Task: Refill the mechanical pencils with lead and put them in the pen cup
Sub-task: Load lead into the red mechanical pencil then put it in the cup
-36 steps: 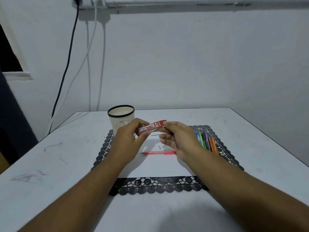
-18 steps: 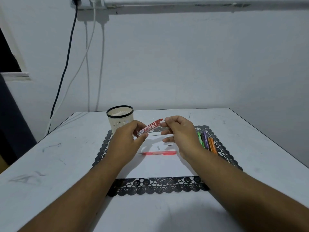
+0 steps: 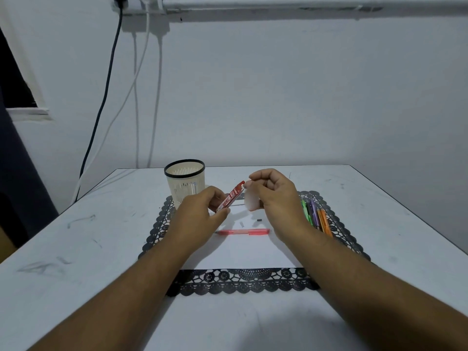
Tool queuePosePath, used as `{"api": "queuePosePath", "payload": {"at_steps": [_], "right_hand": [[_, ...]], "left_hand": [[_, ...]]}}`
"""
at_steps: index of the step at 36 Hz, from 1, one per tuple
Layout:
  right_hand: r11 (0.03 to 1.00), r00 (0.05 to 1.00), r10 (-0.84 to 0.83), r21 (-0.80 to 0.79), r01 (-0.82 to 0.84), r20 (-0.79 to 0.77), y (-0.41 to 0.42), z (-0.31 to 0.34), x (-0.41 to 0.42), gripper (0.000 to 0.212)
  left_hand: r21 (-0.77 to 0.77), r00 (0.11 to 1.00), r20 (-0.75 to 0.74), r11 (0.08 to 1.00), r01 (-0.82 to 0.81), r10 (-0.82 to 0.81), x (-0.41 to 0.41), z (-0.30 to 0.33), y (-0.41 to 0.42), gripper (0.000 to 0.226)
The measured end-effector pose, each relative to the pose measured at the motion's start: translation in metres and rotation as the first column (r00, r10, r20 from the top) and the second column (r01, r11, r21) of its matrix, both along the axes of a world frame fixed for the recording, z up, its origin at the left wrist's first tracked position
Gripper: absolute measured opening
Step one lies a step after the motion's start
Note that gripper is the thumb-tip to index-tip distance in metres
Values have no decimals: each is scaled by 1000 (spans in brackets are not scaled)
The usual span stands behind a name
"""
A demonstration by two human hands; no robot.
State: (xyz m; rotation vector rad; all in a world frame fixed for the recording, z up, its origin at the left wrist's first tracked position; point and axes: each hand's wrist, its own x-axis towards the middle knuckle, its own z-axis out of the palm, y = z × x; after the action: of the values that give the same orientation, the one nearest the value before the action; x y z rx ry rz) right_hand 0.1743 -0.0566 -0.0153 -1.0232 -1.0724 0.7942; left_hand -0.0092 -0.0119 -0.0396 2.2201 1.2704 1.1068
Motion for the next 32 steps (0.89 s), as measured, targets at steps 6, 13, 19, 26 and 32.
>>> {"api": "queuePosePath", "payload": {"at_steps": [6,13,19,26,32], "right_hand": [[999,1000,27,-18,-27,-3,2,-1,1,6],[999,997,52,11,-51,-55,2,3,1,7],[993,991,114,19,-113,-65,1,3,0,3],[989,988,144,52,-142,-47,-1,3,-2,2],[986,973,147,97,-132,-175,-2,15,4,4]], "left_hand": [[-4,999,14,999,49,-49,0,-1,0,26],[-7,999,2,999,54,-54,2,0,-3,23],[-2,998,17,999,54,-54,3,1,-5,15],[38,993,23,993,116,-117,4,2,-7,19],[74,990,-63,988,132,-127,3,1,-4,28]]}}
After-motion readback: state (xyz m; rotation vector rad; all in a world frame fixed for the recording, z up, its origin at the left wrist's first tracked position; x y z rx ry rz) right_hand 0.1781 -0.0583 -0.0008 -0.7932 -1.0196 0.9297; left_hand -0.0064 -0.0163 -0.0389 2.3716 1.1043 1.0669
